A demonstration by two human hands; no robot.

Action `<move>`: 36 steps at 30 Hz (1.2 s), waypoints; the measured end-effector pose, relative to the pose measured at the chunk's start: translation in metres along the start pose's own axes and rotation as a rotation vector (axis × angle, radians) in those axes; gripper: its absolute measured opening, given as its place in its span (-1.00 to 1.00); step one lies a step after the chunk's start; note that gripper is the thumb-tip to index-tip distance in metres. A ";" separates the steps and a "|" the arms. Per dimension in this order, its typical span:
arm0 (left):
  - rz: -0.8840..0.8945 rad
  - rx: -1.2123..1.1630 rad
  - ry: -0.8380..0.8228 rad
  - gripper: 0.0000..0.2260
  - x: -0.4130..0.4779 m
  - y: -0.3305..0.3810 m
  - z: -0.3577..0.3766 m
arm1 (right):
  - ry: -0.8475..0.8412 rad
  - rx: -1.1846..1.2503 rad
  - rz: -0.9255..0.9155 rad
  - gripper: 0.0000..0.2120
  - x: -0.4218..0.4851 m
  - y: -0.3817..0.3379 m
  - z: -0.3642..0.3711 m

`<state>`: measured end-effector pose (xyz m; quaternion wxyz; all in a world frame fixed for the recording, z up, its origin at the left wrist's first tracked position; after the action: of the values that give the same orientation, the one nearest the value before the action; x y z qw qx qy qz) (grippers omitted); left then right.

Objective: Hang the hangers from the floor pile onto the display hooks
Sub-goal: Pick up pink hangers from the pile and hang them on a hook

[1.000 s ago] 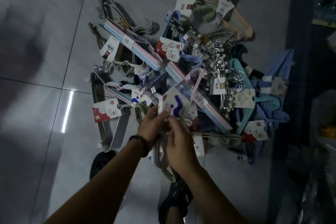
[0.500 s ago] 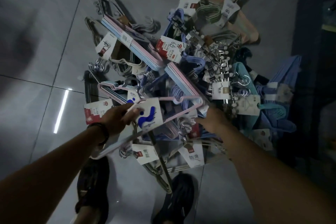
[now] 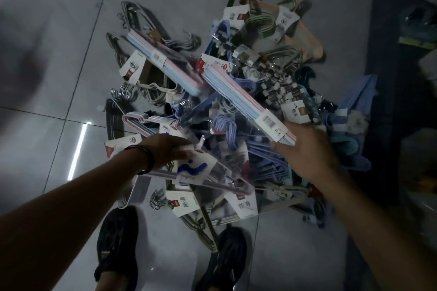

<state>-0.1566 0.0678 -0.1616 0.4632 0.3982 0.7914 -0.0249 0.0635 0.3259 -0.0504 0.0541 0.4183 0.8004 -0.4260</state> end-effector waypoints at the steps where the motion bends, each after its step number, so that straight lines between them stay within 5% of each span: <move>1: 0.025 0.071 -0.018 -0.51 0.009 0.014 -0.003 | 0.041 0.039 -0.013 -0.59 -0.012 -0.006 -0.006; 5: 0.093 0.526 0.147 -0.60 0.033 0.061 -0.019 | 0.294 0.033 -0.036 -0.44 -0.050 -0.018 -0.005; 7: 0.029 0.395 0.351 -0.69 0.032 0.075 -0.024 | 0.347 -0.054 -0.058 -0.35 -0.061 -0.017 0.011; 10: 0.001 -0.310 0.492 -0.80 0.015 0.084 -0.018 | 0.368 -0.153 -0.095 -0.30 -0.068 -0.011 0.034; 13: -0.043 -1.432 0.178 -0.31 -0.017 0.107 0.000 | 0.418 -0.160 -0.146 -0.29 -0.079 -0.015 0.058; 15: -0.028 -1.673 0.076 -0.26 -0.037 0.127 0.005 | 0.412 -0.167 -0.147 -0.24 -0.086 -0.016 0.075; 19: -0.249 -1.544 0.298 -0.64 -0.046 0.115 0.024 | 0.279 -0.238 -0.297 -0.18 -0.099 -0.016 0.116; 22: -0.368 -1.703 0.281 -0.81 -0.047 0.093 0.047 | 0.009 -0.269 -0.350 -0.19 -0.102 -0.005 0.140; 25: -0.481 -1.534 0.372 -0.80 -0.043 0.060 0.062 | -0.090 -0.133 -0.280 -0.42 -0.098 -0.003 0.143; 27: -0.534 -1.240 0.359 -0.53 -0.025 0.036 0.077 | 0.037 -0.158 -0.172 -0.46 -0.080 0.002 0.140; 29: -0.599 -1.108 0.305 -0.30 -0.003 0.012 0.097 | 0.134 -0.199 0.098 -0.36 -0.052 0.023 0.138; 32: -0.618 -1.117 0.255 -0.18 0.010 -0.001 0.102 | -0.011 -0.020 0.403 -0.42 -0.015 0.056 0.156; 36: -0.507 -1.148 0.216 -0.52 -0.020 0.026 0.062 | -0.146 0.054 0.424 -0.70 0.004 0.059 0.172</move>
<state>-0.0903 0.0474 -0.1734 0.5000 -0.1130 0.7907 0.3347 0.0565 0.2201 -0.1979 0.1888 0.5464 0.6769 -0.4556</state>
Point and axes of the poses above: each hand's wrist, its own x-axis towards the middle knuckle, its own z-axis out of the palm, y = z × x, the point moved 6 cm from there along x, towards the middle knuckle, and after that the axes turned 11 degrees about x, right-handed, at the moved point
